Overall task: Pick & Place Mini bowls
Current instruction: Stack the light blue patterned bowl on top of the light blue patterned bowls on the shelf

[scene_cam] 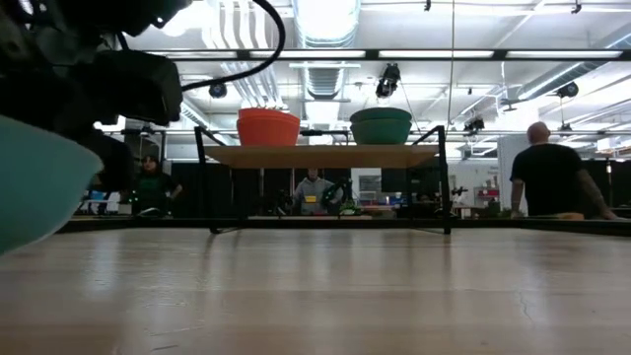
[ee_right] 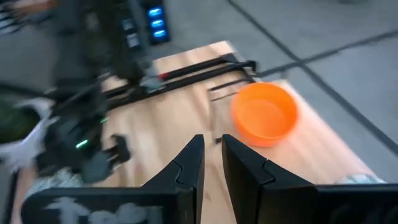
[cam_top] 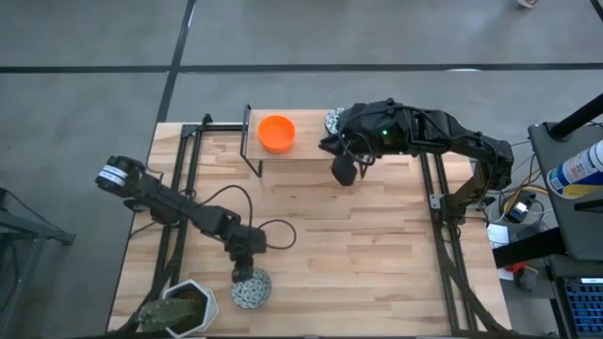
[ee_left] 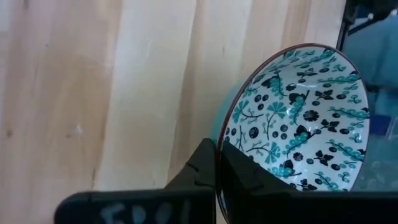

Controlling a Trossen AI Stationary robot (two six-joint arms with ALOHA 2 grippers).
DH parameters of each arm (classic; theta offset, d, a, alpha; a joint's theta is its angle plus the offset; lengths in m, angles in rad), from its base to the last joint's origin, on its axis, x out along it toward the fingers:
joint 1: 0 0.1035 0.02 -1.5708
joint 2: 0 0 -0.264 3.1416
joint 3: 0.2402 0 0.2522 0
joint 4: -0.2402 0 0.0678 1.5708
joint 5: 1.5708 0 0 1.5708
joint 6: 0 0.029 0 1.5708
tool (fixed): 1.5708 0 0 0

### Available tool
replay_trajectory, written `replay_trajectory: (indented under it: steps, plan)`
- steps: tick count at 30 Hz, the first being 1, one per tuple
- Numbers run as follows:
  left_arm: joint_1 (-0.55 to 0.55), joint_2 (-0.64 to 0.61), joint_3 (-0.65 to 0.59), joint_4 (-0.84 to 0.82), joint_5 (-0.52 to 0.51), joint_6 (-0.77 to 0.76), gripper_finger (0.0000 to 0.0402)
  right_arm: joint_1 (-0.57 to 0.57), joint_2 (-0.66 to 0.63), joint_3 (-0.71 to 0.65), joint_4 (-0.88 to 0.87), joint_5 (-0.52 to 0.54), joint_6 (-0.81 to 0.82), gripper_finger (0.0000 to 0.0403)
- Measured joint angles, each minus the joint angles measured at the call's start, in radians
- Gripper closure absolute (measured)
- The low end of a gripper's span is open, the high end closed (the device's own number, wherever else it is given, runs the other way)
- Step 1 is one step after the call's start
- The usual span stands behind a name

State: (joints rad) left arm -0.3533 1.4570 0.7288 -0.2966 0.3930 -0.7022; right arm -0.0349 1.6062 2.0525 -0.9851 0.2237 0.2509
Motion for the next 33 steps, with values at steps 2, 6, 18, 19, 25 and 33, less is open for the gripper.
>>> replay_trajectory:
  steps: [2,6,18,19,25,33]
  plan:
    - [0.023,0.0,0.0,0.001,0.016,-0.003,0.0398,0.0,0.0,0.0,0.004,-0.082,-0.053,0.0351]
    - [0.081,-0.001,0.006,0.014,0.072,0.004,0.0399,0.02,0.009,0.0,0.011,-0.203,-0.146,0.0351]
    - [0.276,-0.002,0.118,0.019,0.395,0.062,0.04,0.107,0.087,-0.001,0.029,-0.497,-0.169,0.0327]
    - [0.29,-0.002,0.128,0.017,0.435,0.062,0.04,0.116,0.096,-0.001,0.03,-0.516,-0.173,0.0319]
    - [0.346,-0.002,0.198,0.024,0.593,0.055,0.0401,0.165,0.135,-0.001,0.035,-0.573,-0.2,0.0256]
    - [0.381,-0.002,0.241,0.062,0.758,-0.016,0.0401,0.188,0.156,0.002,0.086,-0.56,-0.248,0.0182]
